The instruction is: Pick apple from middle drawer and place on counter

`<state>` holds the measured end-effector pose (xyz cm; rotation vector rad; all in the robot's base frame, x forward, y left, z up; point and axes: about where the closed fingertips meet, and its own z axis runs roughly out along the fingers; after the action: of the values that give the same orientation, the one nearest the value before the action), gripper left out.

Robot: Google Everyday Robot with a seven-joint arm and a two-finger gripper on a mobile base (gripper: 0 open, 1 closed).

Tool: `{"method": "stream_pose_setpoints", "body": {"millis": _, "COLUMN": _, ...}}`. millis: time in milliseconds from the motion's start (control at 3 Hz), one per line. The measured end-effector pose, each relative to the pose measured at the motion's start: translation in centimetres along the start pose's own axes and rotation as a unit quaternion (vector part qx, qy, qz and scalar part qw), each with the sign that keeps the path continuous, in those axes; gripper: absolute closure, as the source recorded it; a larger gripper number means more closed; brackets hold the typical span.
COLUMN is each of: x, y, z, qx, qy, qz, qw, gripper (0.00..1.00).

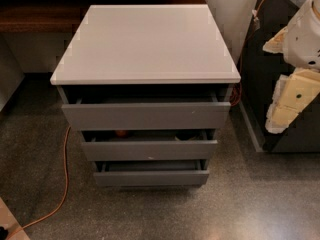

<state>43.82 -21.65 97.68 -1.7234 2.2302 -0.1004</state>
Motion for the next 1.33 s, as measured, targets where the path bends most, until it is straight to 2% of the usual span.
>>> {"method": "stream_pose_setpoints", "body": {"millis": 667, "x": -0.1, "y": 0.5, "z": 0.4, "qx": -0.007, "qy": -0.003, "qz": -0.001, "qw": 1.0, "gripper": 0.0}}
{"method": "stream_pose_setpoints", "body": {"millis": 1000, "x": -1.0, "y": 2.2, "z": 2.9, "qx": -0.021, "qy": -0.031, "qz": -0.006, "qw": 0.9993, "gripper": 0.0}}
{"method": "stream_pose_setpoints", "body": {"millis": 1333, "x": -2.2, "y": 3.7, "z": 6.6, "qx": -0.031, "qy": -0.076, "qz": -0.026, "qw": 0.9963, "gripper": 0.0}}
